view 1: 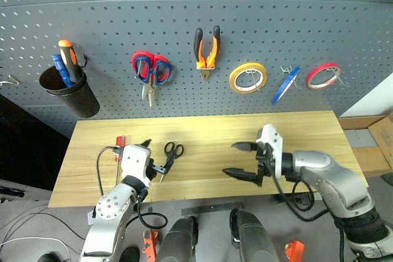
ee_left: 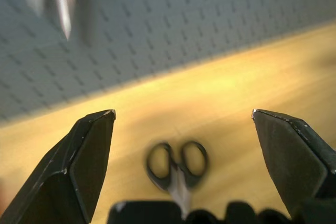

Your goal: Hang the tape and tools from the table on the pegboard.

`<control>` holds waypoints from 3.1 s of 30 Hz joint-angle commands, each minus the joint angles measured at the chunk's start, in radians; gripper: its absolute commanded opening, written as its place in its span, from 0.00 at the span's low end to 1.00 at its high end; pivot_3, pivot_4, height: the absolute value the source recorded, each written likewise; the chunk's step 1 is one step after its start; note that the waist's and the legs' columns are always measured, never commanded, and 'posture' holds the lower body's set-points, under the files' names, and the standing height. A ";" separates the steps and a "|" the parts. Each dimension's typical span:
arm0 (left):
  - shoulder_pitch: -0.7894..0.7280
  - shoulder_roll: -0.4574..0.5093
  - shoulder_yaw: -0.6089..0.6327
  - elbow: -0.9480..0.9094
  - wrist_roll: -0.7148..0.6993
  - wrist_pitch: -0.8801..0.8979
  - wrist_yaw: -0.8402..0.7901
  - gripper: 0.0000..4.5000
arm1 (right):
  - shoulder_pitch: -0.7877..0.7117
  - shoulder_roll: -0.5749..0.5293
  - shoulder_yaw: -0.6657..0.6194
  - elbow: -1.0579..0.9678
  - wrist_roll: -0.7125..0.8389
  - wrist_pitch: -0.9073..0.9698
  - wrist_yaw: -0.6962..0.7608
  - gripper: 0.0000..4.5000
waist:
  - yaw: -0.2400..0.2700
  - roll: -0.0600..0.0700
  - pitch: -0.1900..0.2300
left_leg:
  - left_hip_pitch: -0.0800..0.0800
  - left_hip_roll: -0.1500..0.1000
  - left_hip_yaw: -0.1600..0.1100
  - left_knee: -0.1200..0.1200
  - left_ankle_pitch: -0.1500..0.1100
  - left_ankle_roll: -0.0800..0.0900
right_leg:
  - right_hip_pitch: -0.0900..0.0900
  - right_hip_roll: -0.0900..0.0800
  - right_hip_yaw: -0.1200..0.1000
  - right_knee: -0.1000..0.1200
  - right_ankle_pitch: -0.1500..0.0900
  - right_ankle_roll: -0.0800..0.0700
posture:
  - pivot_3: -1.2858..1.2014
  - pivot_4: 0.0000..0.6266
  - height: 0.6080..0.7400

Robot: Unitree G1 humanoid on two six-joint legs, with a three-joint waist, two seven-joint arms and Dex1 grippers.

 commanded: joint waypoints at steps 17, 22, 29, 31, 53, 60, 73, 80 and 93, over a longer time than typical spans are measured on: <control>-0.141 0.029 -0.081 0.109 0.089 0.364 0.059 1.00 | 0.032 -0.008 0.093 0.048 -0.191 -0.272 0.044 1.00 | 0.013 0.001 -0.057 | 0.001 -0.002 0.001 0.002 0.002 -0.004 | 0.001 0.000 0.001 -0.001 0.003 0.004 | 0.50 0.27 1.00; -0.178 0.033 -0.103 0.152 0.113 0.366 0.059 1.00 | 0.043 -0.024 0.109 0.055 -0.226 -0.292 0.056 1.00 | 0.015 0.002 -0.058 | 0.001 -0.002 0.001 0.002 0.002 -0.004 | 0.002 0.000 0.001 -0.001 0.003 0.004 | 0.50 0.27 1.00; -0.257 0.026 -0.123 0.231 0.137 0.399 0.067 1.00 | 0.064 -0.019 0.100 0.058 -0.239 -0.330 0.056 1.00 | 0.016 0.001 -0.058 | 0.001 -0.002 0.000 0.002 0.002 -0.004 | 0.002 0.000 0.001 -0.001 0.003 0.004 | 0.50 0.28 1.00; -0.264 0.024 -0.128 0.241 0.140 0.402 0.065 1.00 | 0.060 -0.017 0.093 0.072 -0.250 -0.349 0.046 1.00 | 0.017 0.001 -0.058 | 0.001 -0.002 0.001 0.002 0.002 -0.004 | 0.002 0.000 0.001 -0.001 0.003 0.004 | 0.50 0.28 1.00; -0.304 0.021 -0.157 0.317 0.178 0.499 0.073 0.01 | 0.041 0.005 0.080 0.094 -0.273 -0.357 -0.004 1.00 | 0.015 0.002 -0.059 | 0.002 -0.002 0.001 0.002 0.002 -0.004 | 0.002 0.000 0.001 -0.001 0.003 0.004 | 0.49 0.28 1.00; -0.238 0.064 -0.136 0.213 0.184 0.476 0.074 0.01 | 0.008 0.008 0.075 0.126 -0.276 -0.371 -0.003 1.00 | 0.010 0.002 -0.060 | 0.002 -0.002 0.000 0.002 0.002 -0.004 | 0.002 0.000 0.002 -0.001 0.003 0.004 | 0.50 0.26 1.00; 0.089 0.092 0.008 -0.156 0.225 -0.237 0.122 0.01 | -0.048 0.011 0.069 0.192 -0.272 -0.408 0.047 1.00 | 0.024 0.002 -0.060 | 0.002 -0.002 0.001 0.001 0.002 -0.004 | 0.002 -0.001 0.003 -0.002 0.003 0.004 | 0.52 0.26 1.00; 0.133 0.067 -0.005 -0.133 0.333 -0.569 0.196 0.01 | -0.068 0.025 0.071 0.233 -0.278 -0.432 0.066 1.00 | 0.046 0.002 -0.061 | 0.002 -0.002 0.001 0.001 0.000 0.000 | 0.003 -0.001 0.003 -0.003 0.003 0.003 | 0.52 0.26 1.00; 0.003 -0.027 0.087 -0.131 0.291 -0.534 0.249 0.01 | -0.129 0.054 0.044 0.265 -0.271 -0.450 0.073 1.00 | 0.052 0.001 -0.062 | 0.002 -0.002 0.002 0.002 0.002 -0.004 | 0.003 0.000 0.001 -0.002 0.003 0.004 | 0.52 0.25 1.00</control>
